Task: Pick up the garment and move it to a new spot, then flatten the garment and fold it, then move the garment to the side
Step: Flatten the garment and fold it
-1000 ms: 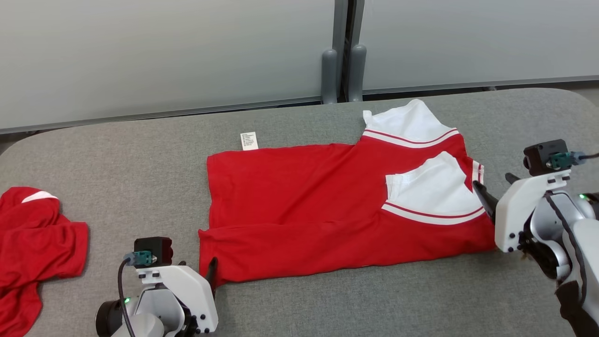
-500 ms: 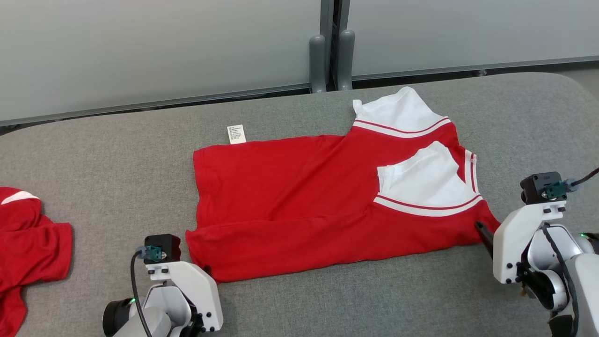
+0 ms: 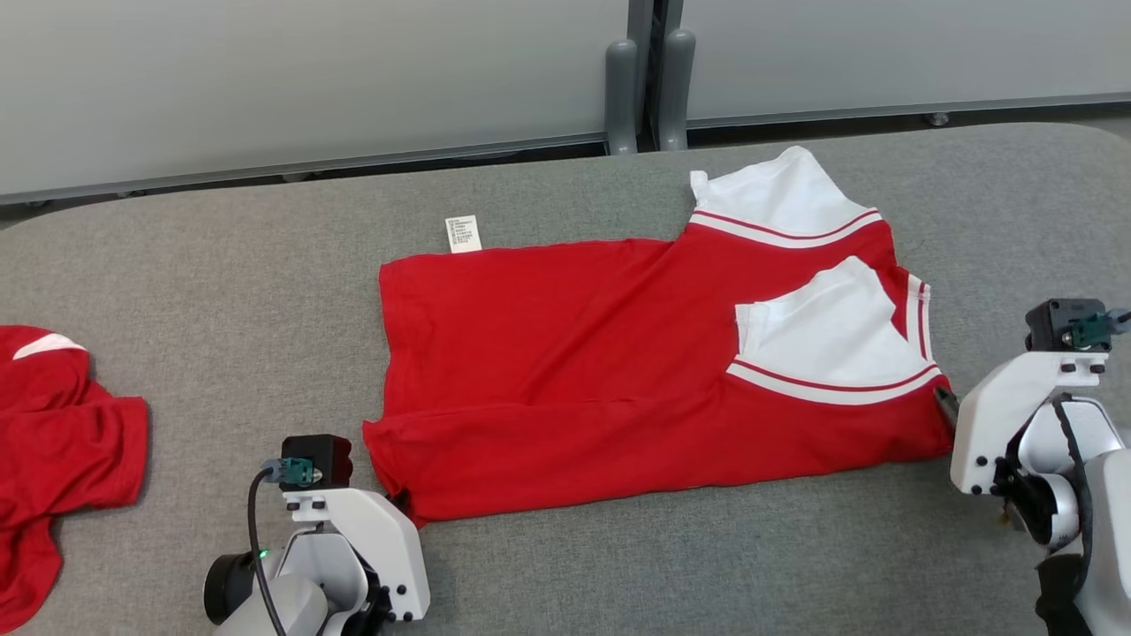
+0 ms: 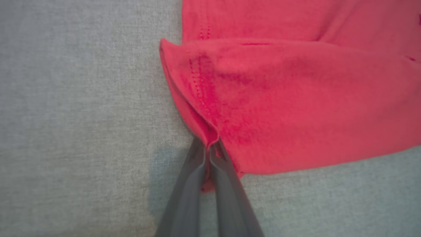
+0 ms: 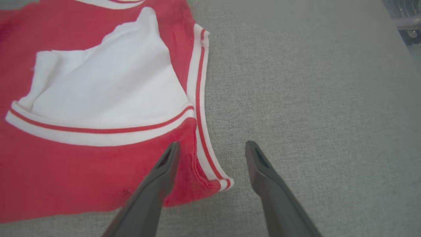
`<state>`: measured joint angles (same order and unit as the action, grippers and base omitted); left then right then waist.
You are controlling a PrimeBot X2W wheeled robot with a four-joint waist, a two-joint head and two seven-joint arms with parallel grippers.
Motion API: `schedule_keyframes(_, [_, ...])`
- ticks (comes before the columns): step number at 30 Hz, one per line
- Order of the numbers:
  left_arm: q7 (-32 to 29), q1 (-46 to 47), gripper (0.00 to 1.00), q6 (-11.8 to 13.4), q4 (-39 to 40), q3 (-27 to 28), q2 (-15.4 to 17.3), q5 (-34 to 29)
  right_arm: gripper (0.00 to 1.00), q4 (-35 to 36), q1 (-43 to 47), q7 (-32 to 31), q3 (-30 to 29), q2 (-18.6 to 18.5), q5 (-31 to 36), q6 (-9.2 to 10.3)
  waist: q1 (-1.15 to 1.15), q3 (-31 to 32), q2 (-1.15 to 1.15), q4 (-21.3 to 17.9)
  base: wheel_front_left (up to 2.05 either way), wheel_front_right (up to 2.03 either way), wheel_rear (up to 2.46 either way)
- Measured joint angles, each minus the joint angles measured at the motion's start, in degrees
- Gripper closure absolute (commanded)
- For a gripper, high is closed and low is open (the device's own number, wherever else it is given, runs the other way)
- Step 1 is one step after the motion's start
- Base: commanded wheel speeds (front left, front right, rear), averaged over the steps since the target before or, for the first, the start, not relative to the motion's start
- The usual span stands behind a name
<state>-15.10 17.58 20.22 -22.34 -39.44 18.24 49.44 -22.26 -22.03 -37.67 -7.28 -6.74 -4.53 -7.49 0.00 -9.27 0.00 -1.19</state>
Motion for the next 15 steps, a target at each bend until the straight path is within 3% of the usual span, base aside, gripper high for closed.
schedule_keyframes(11, [0.0,1.1,1.00,-0.6,1.1,-0.3,0.0,0.0,0.00,-7.7,-4.9,-2.4,-4.3,1.9,6.8,-0.01,0.00,-2.3,0.00,1.1,0.00,0.00,0.00])
schedule_keyframes(15, [0.0,1.6,1.00,-1.0,1.0,-0.3,-0.2,0.0,0.00,-10.2,-5.9,-4.0,-3.4,2.1,6.2,0.02,0.00,-3.0,0.00,1.6,0.00,0.00,0.00])
